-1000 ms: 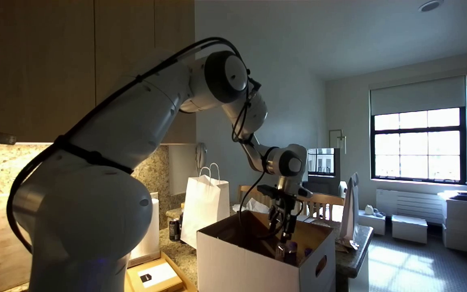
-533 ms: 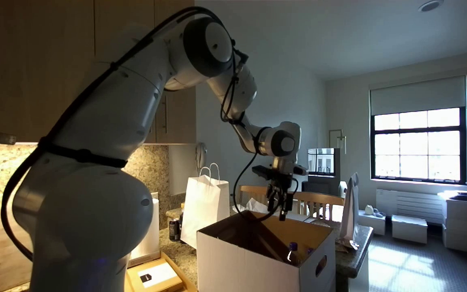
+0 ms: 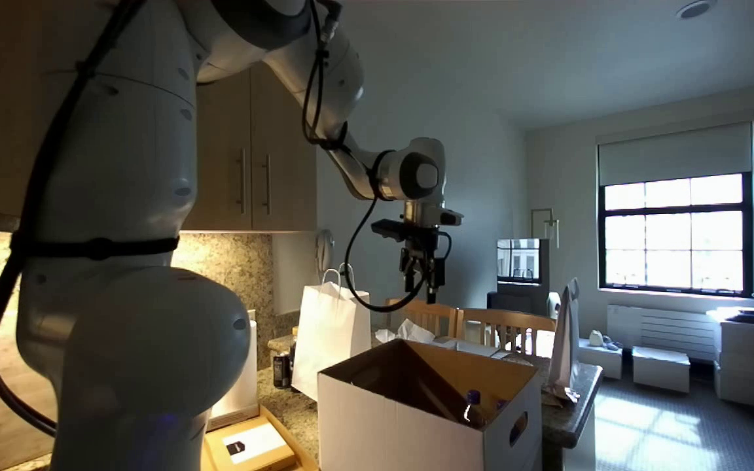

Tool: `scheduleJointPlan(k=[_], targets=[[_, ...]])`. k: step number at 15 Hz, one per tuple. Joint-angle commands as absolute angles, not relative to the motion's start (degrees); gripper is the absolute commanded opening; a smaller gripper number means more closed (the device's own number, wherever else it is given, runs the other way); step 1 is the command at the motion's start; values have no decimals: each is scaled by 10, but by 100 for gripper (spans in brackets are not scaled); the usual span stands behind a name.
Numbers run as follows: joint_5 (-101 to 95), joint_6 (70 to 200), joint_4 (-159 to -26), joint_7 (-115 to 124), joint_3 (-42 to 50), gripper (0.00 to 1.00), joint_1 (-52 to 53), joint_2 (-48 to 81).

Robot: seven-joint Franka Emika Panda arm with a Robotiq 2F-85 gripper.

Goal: Place four empty bottles inside the white storage box

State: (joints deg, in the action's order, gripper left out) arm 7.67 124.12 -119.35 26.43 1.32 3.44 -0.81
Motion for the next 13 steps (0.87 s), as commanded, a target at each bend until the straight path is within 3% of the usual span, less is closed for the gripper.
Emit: scheduleJointPlan(k=[1, 5, 13], targets=[[11, 1245, -1269, 308, -20, 100, 35, -113], [12, 1219, -1314, 254, -65, 100, 52, -159], [9, 1215, -1275, 285, -63, 100, 31, -136]])
